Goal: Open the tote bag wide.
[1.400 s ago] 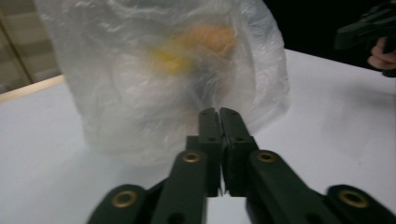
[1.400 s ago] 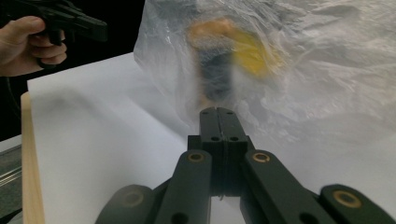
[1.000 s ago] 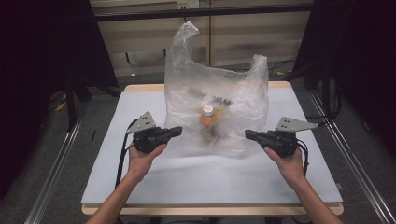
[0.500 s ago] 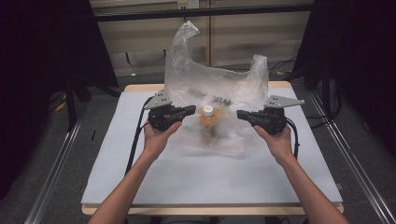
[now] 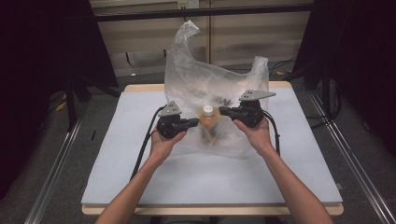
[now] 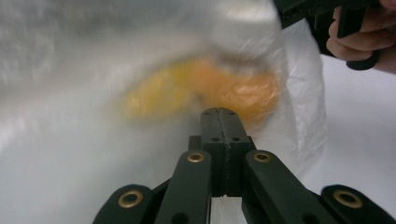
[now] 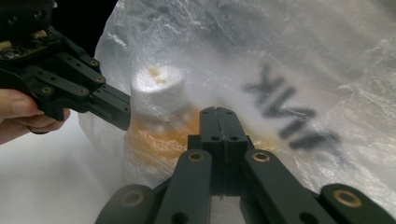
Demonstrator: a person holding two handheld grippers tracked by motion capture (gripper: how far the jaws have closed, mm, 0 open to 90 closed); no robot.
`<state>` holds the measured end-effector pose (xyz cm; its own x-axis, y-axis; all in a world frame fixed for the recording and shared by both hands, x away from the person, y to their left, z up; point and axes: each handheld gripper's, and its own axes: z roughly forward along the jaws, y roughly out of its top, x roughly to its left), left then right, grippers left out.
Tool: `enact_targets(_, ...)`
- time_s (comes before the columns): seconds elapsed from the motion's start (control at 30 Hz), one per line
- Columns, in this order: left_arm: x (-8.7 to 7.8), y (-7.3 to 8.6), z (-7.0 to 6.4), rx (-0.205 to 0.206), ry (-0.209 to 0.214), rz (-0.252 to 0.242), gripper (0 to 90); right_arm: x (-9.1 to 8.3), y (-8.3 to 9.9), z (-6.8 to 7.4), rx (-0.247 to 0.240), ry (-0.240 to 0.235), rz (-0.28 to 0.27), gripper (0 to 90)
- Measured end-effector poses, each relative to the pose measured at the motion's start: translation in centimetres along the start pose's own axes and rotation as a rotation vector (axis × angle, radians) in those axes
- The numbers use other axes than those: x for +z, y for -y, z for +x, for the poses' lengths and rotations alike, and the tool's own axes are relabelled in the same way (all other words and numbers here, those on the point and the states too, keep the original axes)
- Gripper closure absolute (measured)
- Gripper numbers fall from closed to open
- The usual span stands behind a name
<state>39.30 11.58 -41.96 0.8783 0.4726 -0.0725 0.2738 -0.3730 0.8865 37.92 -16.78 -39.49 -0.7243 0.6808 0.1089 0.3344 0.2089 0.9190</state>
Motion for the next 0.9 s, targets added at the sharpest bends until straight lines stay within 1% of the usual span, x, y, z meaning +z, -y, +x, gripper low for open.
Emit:
enact_targets(0.03,0.1,0.3,0.0,-0.004,0.005,0.003,90.0,0.2,0.1,0.2,0.003,-0.004,0.009,90.0)
enact_targets(0.1,0.4,0.9,0.0,0.004,0.009,0.021,90.0,0.6,0.4,0.6,-0.016,-0.01,0.037,90.0)
enact_targets(0.13,0.6,1.2,-0.1,-0.003,0.01,0.031,90.0,0.6,0.6,0.8,-0.024,-0.006,0.047,90.0)
enact_targets(0.2,0.9,1.8,0.0,-0.008,0.012,0.046,90.0,0.5,0.9,0.9,-0.018,-0.018,0.048,90.0)
enact_targets(0.27,1.2,2.1,0.1,-0.005,0.007,0.069,90.0,0.3,1.3,1.0,-0.016,-0.02,0.057,90.0)
enact_targets(0.3,1.3,2.3,0.2,-0.014,0.014,0.07,90.0,0.3,1.6,1.1,-0.018,-0.019,0.062,90.0)
enact_targets(0.37,1.5,2.7,0.4,-0.023,0.008,0.082,90.0,0.3,2.1,1.1,-0.007,-0.02,0.062,90.0)
enact_targets(0.43,1.7,3.2,0.6,-0.021,0.006,0.102,90.0,0.4,2.7,1.0,0.001,-0.022,0.072,90.0)
enact_targets(0.47,1.8,3.5,0.7,-0.015,-0.004,0.114,90.0,0.5,3.1,1.0,0.004,-0.023,0.086,90.0)
enact_targets(0.5,1.9,3.7,0.9,-0.023,-0.002,0.129,90.0,0.8,3.5,1.0,0.001,-0.026,0.102,90.0)
enact_targets(0.53,2.0,4.0,1.0,-0.032,-0.002,0.133,90.0,1.0,4.0,1.1,0.0,-0.031,0.117,90.0)
enact_targets(0.57,2.0,4.1,1.2,-0.026,0.001,0.137,90.0,1.3,4.4,1.2,0.0,-0.033,0.13,90.0)
enact_targets(0.6,2.0,4.3,1.4,-0.033,0.005,0.144,90.0,1.5,4.7,1.4,-0.006,-0.028,0.14,90.0)
enact_targets(0.63,2.0,4.5,1.5,-0.032,0.006,0.15,90.0,1.8,5.1,1.5,-0.004,-0.029,0.147,90.0)
enact_targets(0.67,2.1,4.7,1.6,-0.039,0.0,0.164,90.0,2.0,5.3,1.6,-0.004,-0.032,0.151,90.0)
enact_targets(0.7,2.1,5.0,1.9,-0.038,-0.004,0.172,90.0,2.2,5.6,1.6,-0.004,-0.031,0.153,90.0)
enact_targets(0.73,2.1,5.3,2.2,-0.042,-0.007,0.176,90.0,2.3,5.8,1.5,0.002,-0.029,0.162,90.0)
enact_targets(0.77,2.2,5.6,2.5,-0.06,-0.005,0.176,90.0,2.5,6.0,1.4,-0.005,-0.026,0.175,90.0)
enact_targets(0.8,2.1,5.8,2.7,-0.068,-0.004,0.181,90.0,2.6,6.3,1.3,-0.006,-0.022,0.186,90.0)
enact_targets(0.87,2.1,6.1,3.0,-0.076,0.003,0.187,90.0,2.9,6.9,1.1,0.005,-0.02,0.207,90.0)
enact_targets(0.9,2.1,6.2,3.0,-0.078,0.002,0.182,90.0,3.2,7.3,1.0,0.007,-0.019,0.219,90.0)
